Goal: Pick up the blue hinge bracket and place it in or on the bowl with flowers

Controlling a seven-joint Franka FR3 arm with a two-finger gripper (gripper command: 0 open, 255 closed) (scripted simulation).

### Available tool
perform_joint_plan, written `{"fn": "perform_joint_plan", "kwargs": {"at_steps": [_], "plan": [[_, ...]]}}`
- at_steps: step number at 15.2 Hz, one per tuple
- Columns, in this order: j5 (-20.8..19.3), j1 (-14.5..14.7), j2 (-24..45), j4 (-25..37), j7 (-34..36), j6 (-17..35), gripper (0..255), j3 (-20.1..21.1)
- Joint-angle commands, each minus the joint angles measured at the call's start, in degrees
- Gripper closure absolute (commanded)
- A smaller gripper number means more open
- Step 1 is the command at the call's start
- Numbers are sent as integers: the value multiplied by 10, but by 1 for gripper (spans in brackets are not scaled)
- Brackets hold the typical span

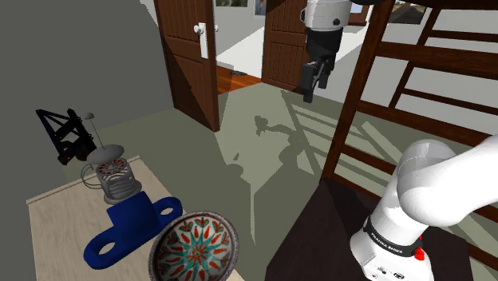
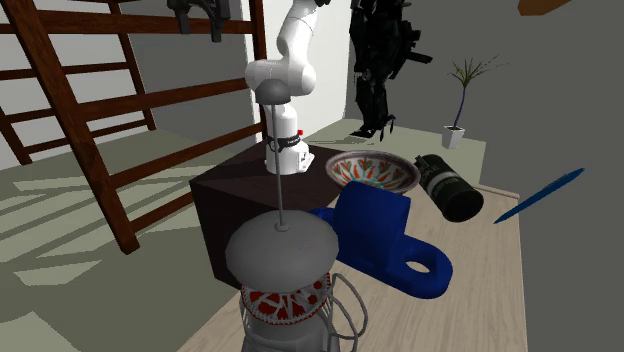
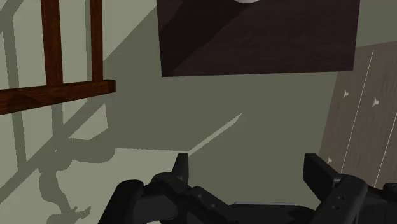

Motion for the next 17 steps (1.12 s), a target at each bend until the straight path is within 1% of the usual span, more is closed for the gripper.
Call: {"fn": "perform_joint_plan", "kwargs": {"at_steps": [1, 9, 17], "plan": [[0, 0, 0, 0, 0, 0, 0, 0], [35, 48, 132, 33, -70, 108, 0, 0], [74, 93, 266, 98, -145, 185, 0, 12]]}}
